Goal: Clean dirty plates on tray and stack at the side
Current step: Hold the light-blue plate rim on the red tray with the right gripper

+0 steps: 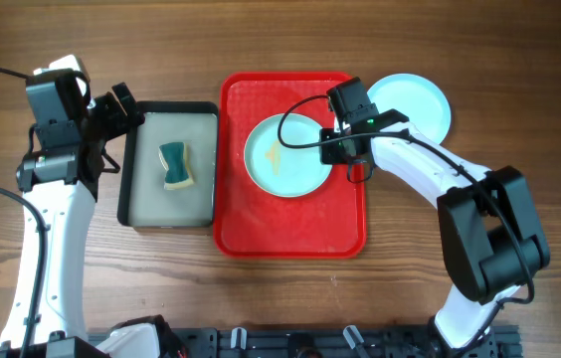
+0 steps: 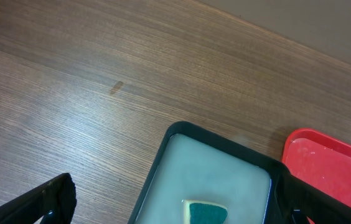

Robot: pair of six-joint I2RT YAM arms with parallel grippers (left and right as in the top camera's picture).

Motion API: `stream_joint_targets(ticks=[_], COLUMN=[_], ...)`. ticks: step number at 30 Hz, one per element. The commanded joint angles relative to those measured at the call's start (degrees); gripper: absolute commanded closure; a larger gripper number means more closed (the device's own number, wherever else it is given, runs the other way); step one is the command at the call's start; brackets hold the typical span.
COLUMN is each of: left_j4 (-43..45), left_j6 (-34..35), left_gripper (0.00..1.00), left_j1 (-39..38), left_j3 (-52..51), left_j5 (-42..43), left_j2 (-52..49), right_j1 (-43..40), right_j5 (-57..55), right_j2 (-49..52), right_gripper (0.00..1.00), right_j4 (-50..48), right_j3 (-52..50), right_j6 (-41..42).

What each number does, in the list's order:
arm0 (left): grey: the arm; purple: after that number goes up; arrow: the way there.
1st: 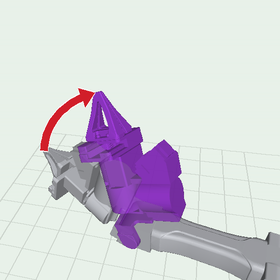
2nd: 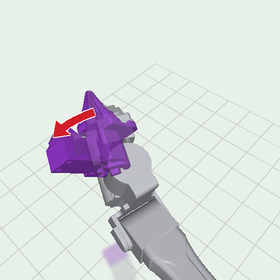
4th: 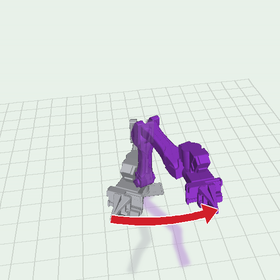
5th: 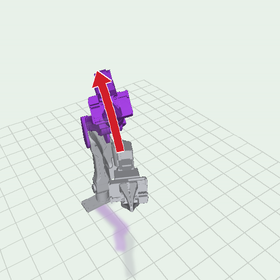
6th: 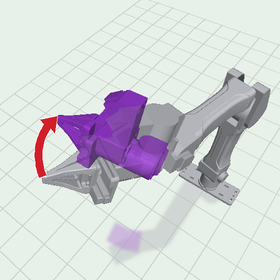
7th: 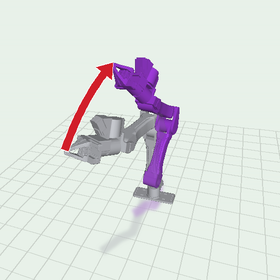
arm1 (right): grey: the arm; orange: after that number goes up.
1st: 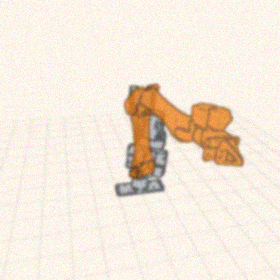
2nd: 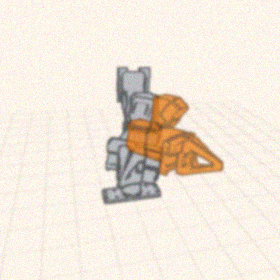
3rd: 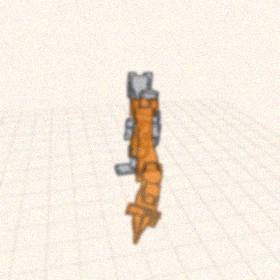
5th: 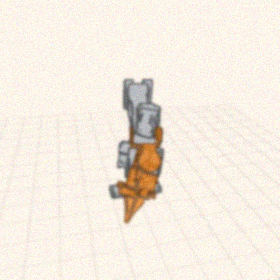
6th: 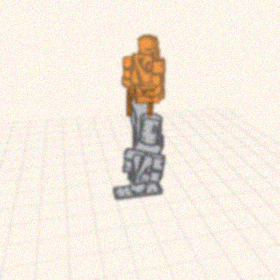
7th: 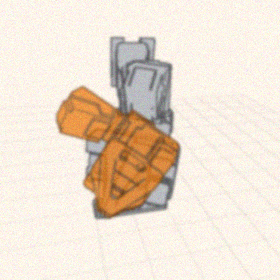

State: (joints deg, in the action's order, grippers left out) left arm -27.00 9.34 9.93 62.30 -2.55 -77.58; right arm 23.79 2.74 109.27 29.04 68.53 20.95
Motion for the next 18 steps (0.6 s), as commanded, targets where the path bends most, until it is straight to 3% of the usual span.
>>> stream_joint_targets(ticks=[1,4,12,18], left_j4=[0.13,0.13,0.13,0.13], left_j6=[0.5,0.5,0.5,0.5], left_gripper=[0.0,0.0,0.0,0.0], left_j1=[0.26,0.26,0.26,0.26], left_j3=[0.35,0.35,0.35,0.35], left_j5=[-0.35,-0.35,-0.35,-0.35], left_j2=[-0.11,-0.11,-0.11,-0.11], right_j1=[-0.39,-0.39,-0.39,-0.39], right_j5=[0.26,0.26,0.28,1.81], right_j2=[1.16,1.46,2.01,2.01], right_gripper=[0.91,0.78,0.96,0.96], right_j4=[-0.5,-0.9,-1.16,-1.62], right_j3=[-1.09,-1.18,-1.18,-1.16], right_j6=[-1.49,-1.42,-1.31,-1.33])
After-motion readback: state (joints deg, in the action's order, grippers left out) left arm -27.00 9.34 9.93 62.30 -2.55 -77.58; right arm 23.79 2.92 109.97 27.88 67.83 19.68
